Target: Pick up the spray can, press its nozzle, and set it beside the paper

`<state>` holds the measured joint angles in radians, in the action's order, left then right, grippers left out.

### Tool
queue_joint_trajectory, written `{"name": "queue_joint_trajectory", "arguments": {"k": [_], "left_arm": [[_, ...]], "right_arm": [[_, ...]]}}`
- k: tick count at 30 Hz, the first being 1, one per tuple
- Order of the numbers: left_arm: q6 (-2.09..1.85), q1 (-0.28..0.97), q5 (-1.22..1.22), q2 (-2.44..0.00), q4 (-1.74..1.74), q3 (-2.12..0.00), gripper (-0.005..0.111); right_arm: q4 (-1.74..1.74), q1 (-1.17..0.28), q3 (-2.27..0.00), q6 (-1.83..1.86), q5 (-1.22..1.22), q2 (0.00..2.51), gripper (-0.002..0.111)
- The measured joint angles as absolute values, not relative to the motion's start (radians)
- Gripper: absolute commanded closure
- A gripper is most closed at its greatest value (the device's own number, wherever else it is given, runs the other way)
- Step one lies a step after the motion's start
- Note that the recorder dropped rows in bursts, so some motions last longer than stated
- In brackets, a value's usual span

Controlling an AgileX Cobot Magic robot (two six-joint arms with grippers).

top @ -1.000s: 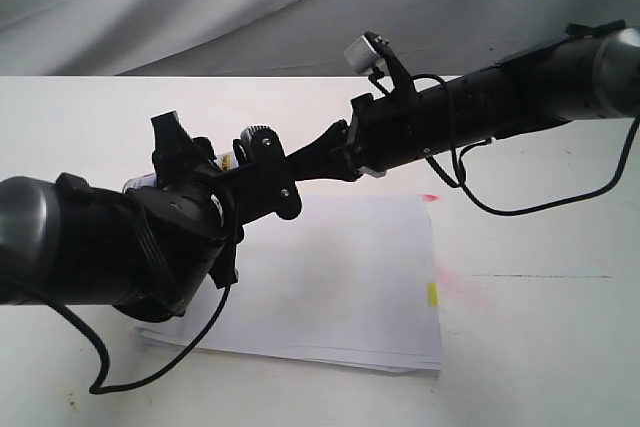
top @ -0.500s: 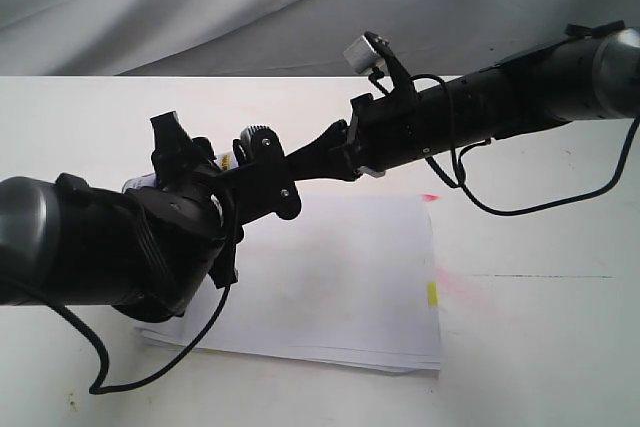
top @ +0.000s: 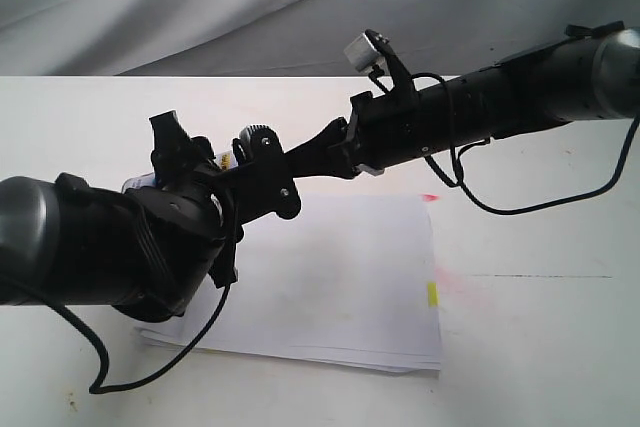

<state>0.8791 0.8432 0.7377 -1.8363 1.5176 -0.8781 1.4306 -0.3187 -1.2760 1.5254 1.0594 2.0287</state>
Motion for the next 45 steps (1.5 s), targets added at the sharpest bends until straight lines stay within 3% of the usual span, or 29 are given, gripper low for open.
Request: {"name": "queue_joint_trajectory", "arguments": {"k": [40, 45], "left_arm": [[0.879, 0.841, 0.757, -1.836, 1.499, -0.878, 0.107], [0.879, 0.843, 0.742, -1.836, 1.525, -0.878, 0.107]], "right_arm": [[1.483, -0.343, -1.276, 1.541, 1.034, 2.040, 0.108], [1.382, -0.288, -1.276, 1.510, 1.047, 1.996, 0.108]]}}
